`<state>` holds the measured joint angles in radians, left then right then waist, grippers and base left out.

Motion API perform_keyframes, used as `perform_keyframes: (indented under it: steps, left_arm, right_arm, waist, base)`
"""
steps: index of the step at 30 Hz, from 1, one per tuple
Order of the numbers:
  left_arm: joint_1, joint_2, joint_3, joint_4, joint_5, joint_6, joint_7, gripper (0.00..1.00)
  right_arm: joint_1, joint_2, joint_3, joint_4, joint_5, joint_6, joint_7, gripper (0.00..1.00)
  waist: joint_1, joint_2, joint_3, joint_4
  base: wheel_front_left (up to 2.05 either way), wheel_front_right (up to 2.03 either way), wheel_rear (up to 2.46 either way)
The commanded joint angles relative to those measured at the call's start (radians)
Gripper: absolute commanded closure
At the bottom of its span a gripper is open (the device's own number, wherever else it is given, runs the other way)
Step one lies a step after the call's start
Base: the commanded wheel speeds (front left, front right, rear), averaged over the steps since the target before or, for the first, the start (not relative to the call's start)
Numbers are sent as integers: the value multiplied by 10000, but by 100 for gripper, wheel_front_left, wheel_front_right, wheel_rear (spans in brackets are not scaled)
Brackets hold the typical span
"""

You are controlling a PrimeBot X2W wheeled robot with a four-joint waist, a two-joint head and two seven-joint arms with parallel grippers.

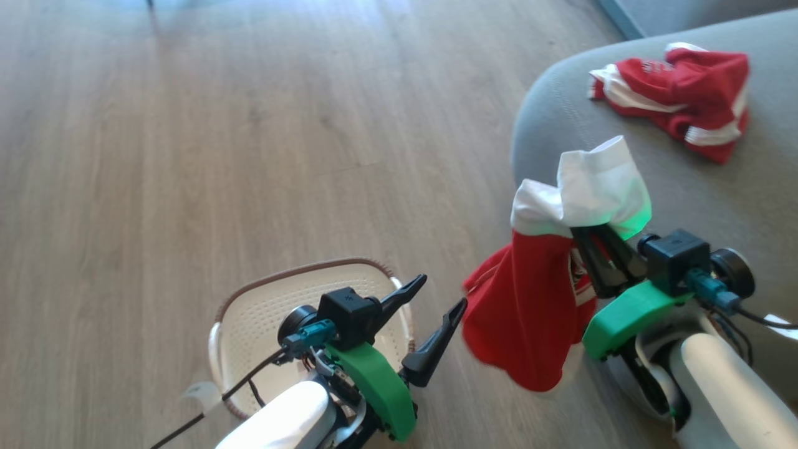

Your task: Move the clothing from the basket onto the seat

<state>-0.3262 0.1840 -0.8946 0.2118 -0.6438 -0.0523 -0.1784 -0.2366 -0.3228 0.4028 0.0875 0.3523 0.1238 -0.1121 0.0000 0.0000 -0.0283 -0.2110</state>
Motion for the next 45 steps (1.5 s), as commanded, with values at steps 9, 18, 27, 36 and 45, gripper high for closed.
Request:
perform_keyframes:
  steps: [9,18,27,36,45]
  left_arm:
    - [-341,-97,192,-338,-71,41,-174,0]
    - [-367,-108,116,-337,-80,38,-195,0]
    - [-389,-39,72,-365,-120,56,-160,0]
    - [-573,131,36,-490,-55,44,-79,0]
    - [-1071,548,104,-918,135,6,151,0]
  right_arm:
    - [192,-204,-424,-971,-183,69,270,100]
    - [438,-174,-713,-1310,-268,69,416,100]
    - [599,-64,-932,-1559,-364,69,503,100]
    - [584,215,-1185,-1694,-440,69,469,100]
    - [-266,543,-1403,-1791,-593,69,374,100]
  waist:
    - [0,0,116,-989]
    - [0,0,233,-1185]
    - [0,0,369,-1199]
    - [0,0,971,-1037]
    - [0,0,2398,-875]
  base:
    - [0,0,0]
    - [0,0,0]
    - [0,0,0]
    - [0,0,0]
    - [0,0,0]
